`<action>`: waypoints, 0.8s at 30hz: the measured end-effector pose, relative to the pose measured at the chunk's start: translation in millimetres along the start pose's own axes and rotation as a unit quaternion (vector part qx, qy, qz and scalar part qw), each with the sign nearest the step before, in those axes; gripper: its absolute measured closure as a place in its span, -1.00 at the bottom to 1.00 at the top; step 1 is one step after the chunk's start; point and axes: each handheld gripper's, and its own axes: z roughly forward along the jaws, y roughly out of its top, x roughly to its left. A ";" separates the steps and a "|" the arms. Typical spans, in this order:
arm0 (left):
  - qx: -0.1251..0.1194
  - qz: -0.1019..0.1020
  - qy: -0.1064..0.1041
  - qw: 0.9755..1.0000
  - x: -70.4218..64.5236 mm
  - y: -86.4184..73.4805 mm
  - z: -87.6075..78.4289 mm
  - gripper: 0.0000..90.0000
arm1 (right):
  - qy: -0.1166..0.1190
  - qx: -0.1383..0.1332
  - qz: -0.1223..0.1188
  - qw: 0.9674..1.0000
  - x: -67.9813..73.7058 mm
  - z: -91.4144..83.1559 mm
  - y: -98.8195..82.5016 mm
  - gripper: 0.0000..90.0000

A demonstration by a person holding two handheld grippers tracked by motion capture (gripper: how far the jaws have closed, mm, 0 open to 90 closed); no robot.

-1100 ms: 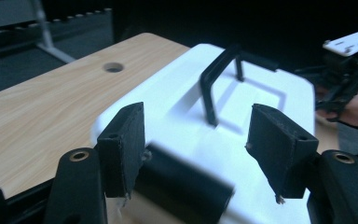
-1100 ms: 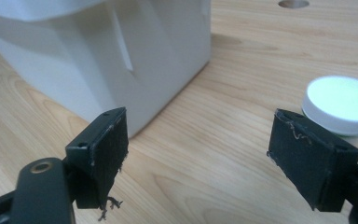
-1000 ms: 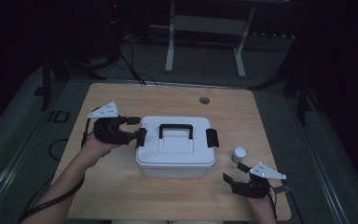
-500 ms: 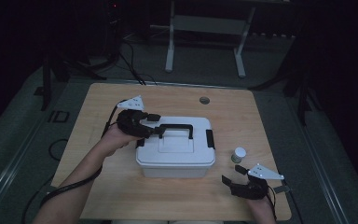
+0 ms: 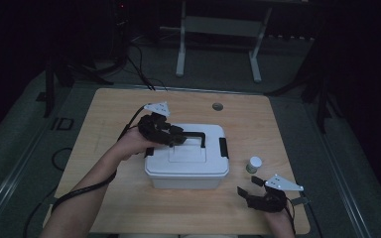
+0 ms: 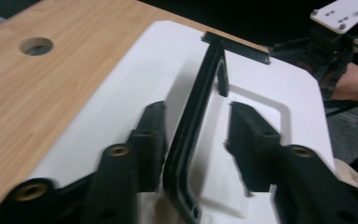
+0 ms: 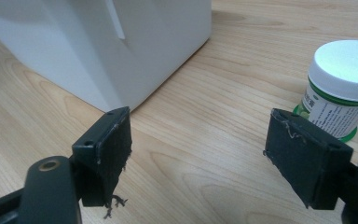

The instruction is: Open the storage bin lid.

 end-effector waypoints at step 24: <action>0.020 0.084 -0.005 0.996 -11.0 5.3 12.0 0.76 | 0.001 0.012 0.005 1.000 -2.9 1.9 -3.3 -0.49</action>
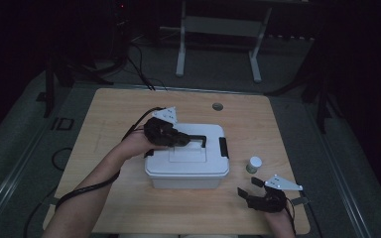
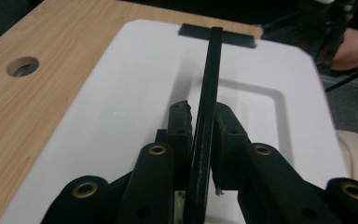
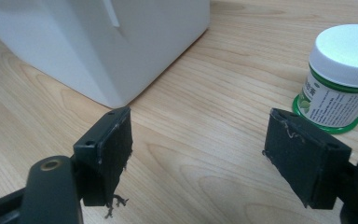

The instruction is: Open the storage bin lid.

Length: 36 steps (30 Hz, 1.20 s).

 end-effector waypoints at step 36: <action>-0.052 -0.010 0.132 0.990 -4.3 -15.7 -110.9 0.85 | -0.014 -0.032 0.011 0.999 -3.1 -4.7 -0.4 -0.62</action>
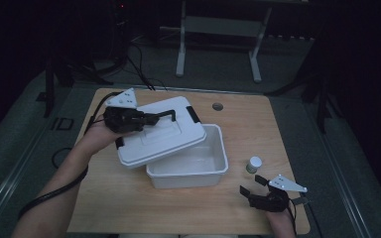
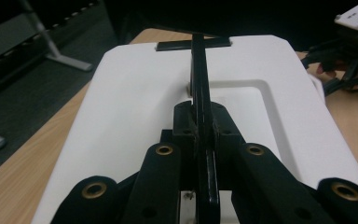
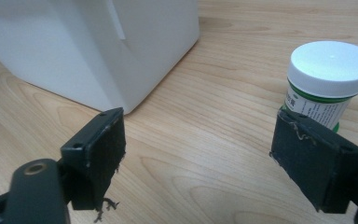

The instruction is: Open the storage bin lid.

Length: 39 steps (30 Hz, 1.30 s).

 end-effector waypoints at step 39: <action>-0.006 -0.137 0.178 0.974 16.4 -166.3 -94.8 0.85 | -0.012 0.011 -0.022 1.000 3.9 3.8 0.3 -0.61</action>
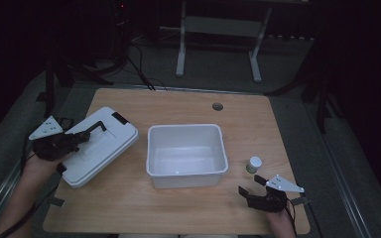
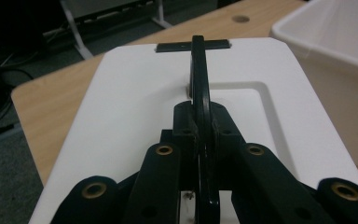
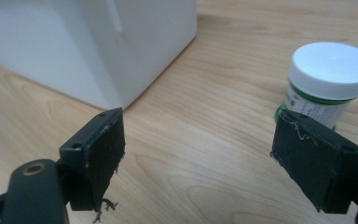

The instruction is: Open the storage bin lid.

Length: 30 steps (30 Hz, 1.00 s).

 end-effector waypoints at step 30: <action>0.040 -0.047 0.001 0.998 -22.3 -63.9 68.3 0.85 | -0.039 -0.020 0.006 0.999 -11.3 -19.9 -3.9 -0.58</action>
